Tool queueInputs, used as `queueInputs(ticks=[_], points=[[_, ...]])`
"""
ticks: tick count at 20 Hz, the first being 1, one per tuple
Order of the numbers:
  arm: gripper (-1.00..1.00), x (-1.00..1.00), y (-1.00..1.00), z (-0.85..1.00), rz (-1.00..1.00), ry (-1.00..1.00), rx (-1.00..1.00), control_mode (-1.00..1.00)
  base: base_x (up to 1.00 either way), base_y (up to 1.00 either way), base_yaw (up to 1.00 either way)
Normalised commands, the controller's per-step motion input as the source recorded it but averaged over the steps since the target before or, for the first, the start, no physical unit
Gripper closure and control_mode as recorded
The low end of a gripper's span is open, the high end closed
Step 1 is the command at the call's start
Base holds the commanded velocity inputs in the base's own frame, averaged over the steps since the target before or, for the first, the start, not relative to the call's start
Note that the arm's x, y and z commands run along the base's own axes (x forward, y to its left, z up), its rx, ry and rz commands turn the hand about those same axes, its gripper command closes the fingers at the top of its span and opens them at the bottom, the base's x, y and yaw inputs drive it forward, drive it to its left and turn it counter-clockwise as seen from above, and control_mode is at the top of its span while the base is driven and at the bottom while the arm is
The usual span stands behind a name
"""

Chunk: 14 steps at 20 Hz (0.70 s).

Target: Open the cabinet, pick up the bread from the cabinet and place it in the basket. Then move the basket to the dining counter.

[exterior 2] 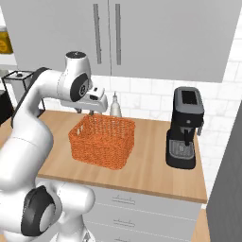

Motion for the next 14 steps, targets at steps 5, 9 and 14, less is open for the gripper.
queueInputs(ticks=[5, 9, 14], points=[[-1.00, -0.70, 0.05, 0.07, 0.07, -0.18, -0.01, -1.00, 0.00, 0.00, 0.00], [-1.00, -0.63, -0.02, 0.85, 0.00, -0.45, -0.03, -1.00, 0.00, 0.00, 0.00], [-1.00, -0.05, -0.04, 0.98, 0.00, -0.18, -0.01, -1.00, 0.00, 0.00, 0.00]])
